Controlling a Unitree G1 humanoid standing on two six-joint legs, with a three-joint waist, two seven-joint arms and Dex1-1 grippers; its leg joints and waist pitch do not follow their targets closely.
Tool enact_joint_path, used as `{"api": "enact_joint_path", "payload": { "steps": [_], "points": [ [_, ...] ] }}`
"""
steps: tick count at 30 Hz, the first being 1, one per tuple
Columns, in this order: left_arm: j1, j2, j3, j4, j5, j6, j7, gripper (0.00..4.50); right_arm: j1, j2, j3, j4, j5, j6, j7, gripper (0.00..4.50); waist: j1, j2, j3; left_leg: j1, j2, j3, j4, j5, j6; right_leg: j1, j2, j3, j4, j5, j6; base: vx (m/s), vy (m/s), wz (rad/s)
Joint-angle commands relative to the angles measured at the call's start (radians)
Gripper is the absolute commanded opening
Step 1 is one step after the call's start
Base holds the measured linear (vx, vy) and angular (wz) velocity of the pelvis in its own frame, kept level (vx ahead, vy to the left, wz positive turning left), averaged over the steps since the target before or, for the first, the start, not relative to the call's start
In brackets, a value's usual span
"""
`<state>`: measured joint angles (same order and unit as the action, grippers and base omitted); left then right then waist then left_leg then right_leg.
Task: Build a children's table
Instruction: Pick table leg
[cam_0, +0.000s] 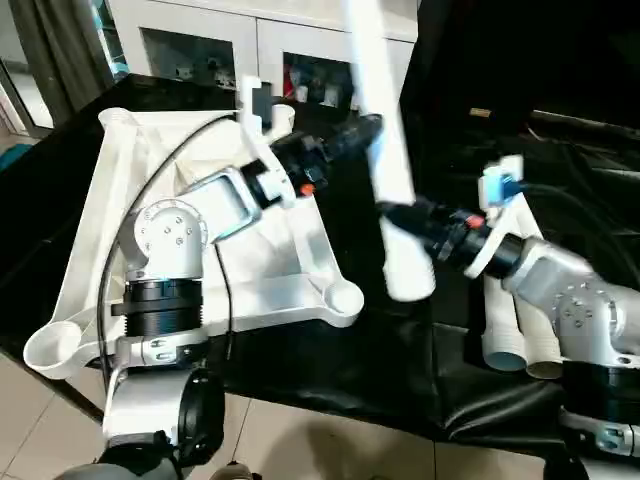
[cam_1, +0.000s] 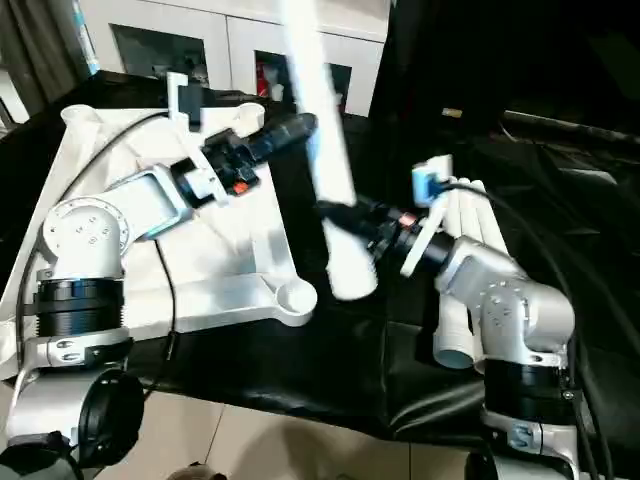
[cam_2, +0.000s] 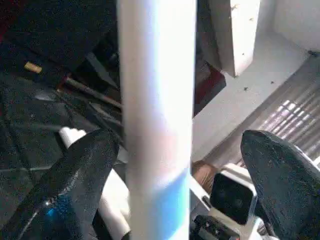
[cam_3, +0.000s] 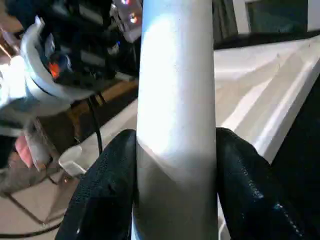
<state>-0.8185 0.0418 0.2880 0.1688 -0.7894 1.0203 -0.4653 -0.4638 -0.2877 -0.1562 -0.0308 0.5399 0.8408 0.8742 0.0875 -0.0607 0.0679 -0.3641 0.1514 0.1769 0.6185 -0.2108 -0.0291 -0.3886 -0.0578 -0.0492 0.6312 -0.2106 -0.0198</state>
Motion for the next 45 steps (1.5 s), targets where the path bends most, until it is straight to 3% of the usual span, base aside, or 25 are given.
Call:
{"api": "enact_joint_path", "payload": {
  "steps": [1,4,6,9,14,23,29,39,40,44,45],
  "points": [
    [-0.008,-0.018,-0.019,-0.013,-0.008,0.013,0.03,4.5,-0.001,-0.01,0.03,-0.019,-0.038,-0.032,-0.029,1.86,-0.001,0.011,-0.074,0.012,0.077,-0.028,-0.066,0.006,0.047,0.057,-0.098,0.055,-0.066,-0.01,-0.269,0.0,0.0,0.0],
    [-0.007,-0.034,-0.005,-0.018,-0.023,0.024,0.049,4.5,-0.012,-0.009,0.066,-0.009,-0.092,-0.056,-0.078,1.86,-0.003,0.006,-0.074,0.009,0.076,-0.028,-0.067,0.01,0.044,0.059,-0.097,0.055,-0.066,0.004,-0.268,0.0,0.0,0.0],
    [-0.008,-0.038,-0.001,-0.018,-0.023,0.025,0.054,4.2,-0.017,-0.014,0.086,-0.003,-0.115,-0.065,-0.092,1.86,-0.004,0.011,-0.074,0.011,0.077,-0.029,-0.067,0.001,0.039,0.057,-0.096,0.055,-0.067,-0.001,-0.266,0.0,0.0,0.0],
    [-0.01,-0.045,0.009,-0.015,-0.027,0.028,0.069,4.01,-0.026,-0.023,0.123,0.004,-0.152,-0.08,-0.117,1.86,-0.004,0.011,-0.073,0.013,0.077,-0.028,-0.068,-0.011,0.035,0.058,-0.096,0.056,-0.068,-0.004,-0.266,0.0,0.0,0.0],
    [-0.006,-0.03,-0.032,-0.029,0.036,-0.002,0.119,3.66,-0.039,-0.025,0.165,0.004,-0.204,-0.094,-0.172,1.86,-0.004,0.015,-0.073,0.014,0.08,-0.03,-0.069,-0.012,0.031,0.058,-0.096,0.056,-0.065,0.017,-0.267,0.0,0.0,0.0],
    [-0.023,-0.042,-0.051,0.013,0.137,-0.109,0.2,2.91,-0.053,-0.013,0.201,0.006,-0.235,-0.101,-0.215,1.86,-0.006,0.011,-0.072,0.012,0.08,-0.03,-0.071,-0.014,0.026,0.059,-0.096,0.056,-0.066,0.018,-0.256,0.0,0.0,0.0],
    [-0.035,-0.066,-0.013,0.053,0.141,-0.151,0.258,2.49,-0.066,-0.019,0.22,0.023,-0.256,-0.109,-0.236,1.86,-0.006,0.009,-0.073,0.011,0.078,-0.029,-0.069,-0.011,0.028,0.06,-0.096,0.057,-0.065,0.029,-0.259,0.0,0.0,0.0],
    [-0.024,-0.076,-0.039,0.039,0.133,-0.171,0.224,1.8,-0.075,-0.016,0.239,0.024,-0.266,-0.126,-0.234,1.86,-0.006,0.013,-0.072,0.012,0.081,-0.029,-0.071,-0.024,0.024,0.059,-0.097,0.056,-0.066,0.02,-0.26,0.0,0.0,0.0],
    [-0.024,-0.075,-0.04,0.038,0.133,-0.173,0.221,1.81,-0.075,-0.016,0.241,0.023,-0.266,-0.131,-0.232,2.42,-0.006,0.012,-0.072,0.013,0.081,-0.029,-0.07,-0.025,0.023,0.058,-0.097,0.056,-0.066,0.019,-0.259,0.0,0.0,0.0],
    [-0.022,-0.063,-0.053,0.035,0.136,-0.183,0.195,1.74,-0.083,0.003,0.207,0.027,-0.218,-0.119,-0.222,2.61,-0.006,0.012,-0.072,0.013,0.081,-0.029,-0.071,-0.02,0.028,0.059,-0.098,0.056,-0.064,0.034,-0.263,0.0,0.0,0.0],
    [-0.023,-0.051,-0.066,0.03,0.138,-0.184,0.171,1.73,-0.085,-0.001,0.197,0.021,-0.202,-0.112,-0.206,2.89,-0.006,0.01,-0.072,0.014,0.082,-0.029,-0.07,-0.022,0.028,0.058,-0.098,0.056,-0.065,0.031,-0.264,0.0,0.0,0.0]
  ]
}}
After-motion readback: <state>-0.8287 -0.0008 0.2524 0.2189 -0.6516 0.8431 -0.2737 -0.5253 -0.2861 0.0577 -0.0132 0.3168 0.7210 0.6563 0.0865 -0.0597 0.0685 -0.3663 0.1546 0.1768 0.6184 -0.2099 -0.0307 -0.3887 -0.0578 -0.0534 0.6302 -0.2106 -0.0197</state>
